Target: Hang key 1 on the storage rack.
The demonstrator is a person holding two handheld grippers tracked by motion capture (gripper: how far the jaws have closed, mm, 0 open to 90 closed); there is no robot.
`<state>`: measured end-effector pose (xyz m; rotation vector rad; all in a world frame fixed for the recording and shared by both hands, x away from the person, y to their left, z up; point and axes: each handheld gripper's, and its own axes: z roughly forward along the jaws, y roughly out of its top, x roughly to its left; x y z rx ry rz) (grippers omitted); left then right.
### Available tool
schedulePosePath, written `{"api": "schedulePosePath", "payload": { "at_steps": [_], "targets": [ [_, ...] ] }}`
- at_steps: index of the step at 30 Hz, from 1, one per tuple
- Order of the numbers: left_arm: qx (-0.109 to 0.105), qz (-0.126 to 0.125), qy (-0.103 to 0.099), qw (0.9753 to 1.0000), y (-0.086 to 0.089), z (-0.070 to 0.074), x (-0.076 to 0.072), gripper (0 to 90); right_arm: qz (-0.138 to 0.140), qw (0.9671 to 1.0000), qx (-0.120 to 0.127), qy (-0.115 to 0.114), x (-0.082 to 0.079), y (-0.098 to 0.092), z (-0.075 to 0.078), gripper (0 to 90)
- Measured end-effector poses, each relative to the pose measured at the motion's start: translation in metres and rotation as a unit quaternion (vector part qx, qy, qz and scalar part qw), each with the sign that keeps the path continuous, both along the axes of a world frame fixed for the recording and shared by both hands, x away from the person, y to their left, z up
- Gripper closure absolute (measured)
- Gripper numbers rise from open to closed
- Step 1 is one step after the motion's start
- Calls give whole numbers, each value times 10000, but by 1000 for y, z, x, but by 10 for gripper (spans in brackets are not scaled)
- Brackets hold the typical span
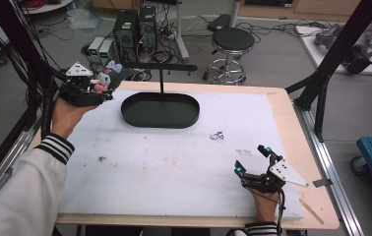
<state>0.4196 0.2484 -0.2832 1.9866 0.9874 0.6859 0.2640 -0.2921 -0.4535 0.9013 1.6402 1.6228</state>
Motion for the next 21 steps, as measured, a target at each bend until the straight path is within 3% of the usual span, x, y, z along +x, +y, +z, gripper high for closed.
{"api": "schedulePosePath", "payload": {
  "at_steps": [21],
  "targets": [
    [284,136,152,9994,-20,2,27,508,-8,10000,11,-17,0,0,0,5]
  ]
}}
